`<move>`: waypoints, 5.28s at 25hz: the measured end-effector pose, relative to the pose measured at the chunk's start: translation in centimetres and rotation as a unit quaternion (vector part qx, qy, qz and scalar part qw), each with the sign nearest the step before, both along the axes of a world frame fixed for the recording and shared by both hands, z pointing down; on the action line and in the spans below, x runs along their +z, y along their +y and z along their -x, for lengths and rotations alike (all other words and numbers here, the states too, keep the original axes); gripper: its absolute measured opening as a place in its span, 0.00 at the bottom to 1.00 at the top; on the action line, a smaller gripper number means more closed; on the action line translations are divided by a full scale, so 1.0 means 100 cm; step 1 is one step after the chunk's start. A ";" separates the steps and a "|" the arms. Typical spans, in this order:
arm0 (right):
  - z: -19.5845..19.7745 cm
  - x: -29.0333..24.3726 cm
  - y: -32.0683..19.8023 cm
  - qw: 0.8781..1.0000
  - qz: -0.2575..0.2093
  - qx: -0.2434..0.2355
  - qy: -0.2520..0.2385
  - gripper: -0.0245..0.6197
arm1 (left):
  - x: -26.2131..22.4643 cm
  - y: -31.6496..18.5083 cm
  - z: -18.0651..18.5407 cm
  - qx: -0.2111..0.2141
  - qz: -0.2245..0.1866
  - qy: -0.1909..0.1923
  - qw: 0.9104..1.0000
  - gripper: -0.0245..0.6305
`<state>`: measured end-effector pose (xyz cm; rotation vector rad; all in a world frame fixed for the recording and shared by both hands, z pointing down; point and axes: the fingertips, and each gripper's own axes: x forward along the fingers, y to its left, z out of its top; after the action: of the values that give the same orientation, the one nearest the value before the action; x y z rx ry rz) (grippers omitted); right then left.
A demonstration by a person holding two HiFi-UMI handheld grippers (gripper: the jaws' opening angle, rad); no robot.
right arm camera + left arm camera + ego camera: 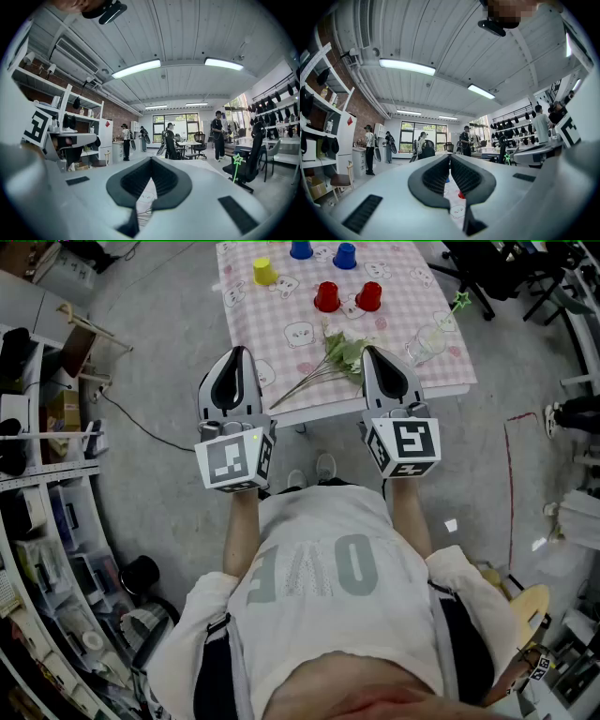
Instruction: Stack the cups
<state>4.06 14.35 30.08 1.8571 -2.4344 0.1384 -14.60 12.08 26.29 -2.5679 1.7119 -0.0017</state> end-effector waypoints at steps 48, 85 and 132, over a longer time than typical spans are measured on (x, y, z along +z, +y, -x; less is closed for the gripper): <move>-0.047 -0.023 -0.192 0.997 -0.011 -0.051 -0.055 0.08 | -0.004 -0.193 -0.049 0.001 -0.030 0.036 0.999 0.09; -0.064 0.075 -0.369 0.981 0.182 -0.061 0.000 0.38 | 0.021 -0.216 -0.053 -0.074 0.005 0.011 0.997 0.09; 0.096 0.159 -0.269 0.935 0.249 -0.237 0.082 0.37 | 0.079 -0.221 0.017 -0.167 0.068 0.001 0.984 0.09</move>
<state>-5.59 -12.56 45.93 1.0072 -2.3578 0.4915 -16.27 -10.03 34.21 -2.3298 2.1928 -0.1346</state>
